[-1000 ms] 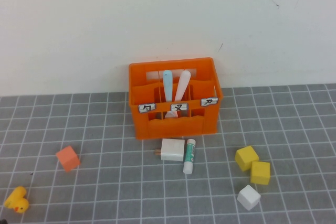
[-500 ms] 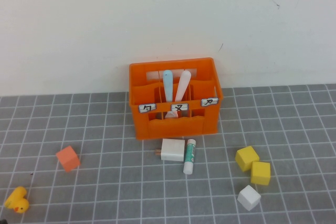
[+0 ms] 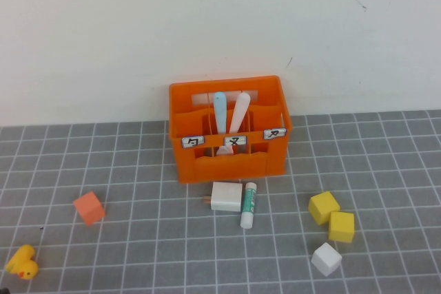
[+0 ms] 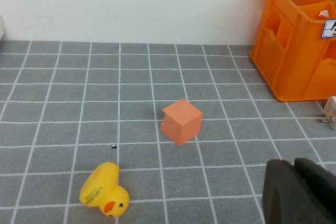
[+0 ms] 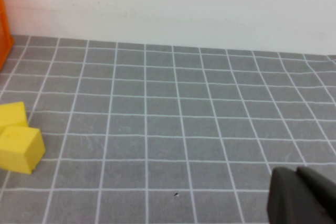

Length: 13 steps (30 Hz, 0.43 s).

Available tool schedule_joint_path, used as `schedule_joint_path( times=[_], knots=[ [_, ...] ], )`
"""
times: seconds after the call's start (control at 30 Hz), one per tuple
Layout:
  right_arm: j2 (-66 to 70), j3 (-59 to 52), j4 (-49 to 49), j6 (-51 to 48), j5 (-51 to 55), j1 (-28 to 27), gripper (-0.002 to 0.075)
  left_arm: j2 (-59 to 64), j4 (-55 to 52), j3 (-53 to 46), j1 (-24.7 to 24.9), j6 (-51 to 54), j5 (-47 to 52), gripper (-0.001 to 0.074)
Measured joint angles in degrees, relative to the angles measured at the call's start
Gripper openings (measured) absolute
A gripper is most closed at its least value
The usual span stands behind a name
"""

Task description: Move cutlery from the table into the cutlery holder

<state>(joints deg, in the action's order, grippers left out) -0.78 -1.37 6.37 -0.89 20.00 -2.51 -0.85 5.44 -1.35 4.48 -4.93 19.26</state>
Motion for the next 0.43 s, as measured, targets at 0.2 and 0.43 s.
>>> schedule_joint_path(
  times=[0.2,0.43],
  knots=[
    [0.0,0.0,-0.2,0.0,0.0,-0.1,-0.0002,0.0,0.0,0.0,0.0,0.0,0.0,0.0],
    [0.0,0.1,-0.2,0.0,0.3,-0.1,-0.0003,0.0,0.0,0.0,0.0,0.1,0.0,0.0]
  ],
)
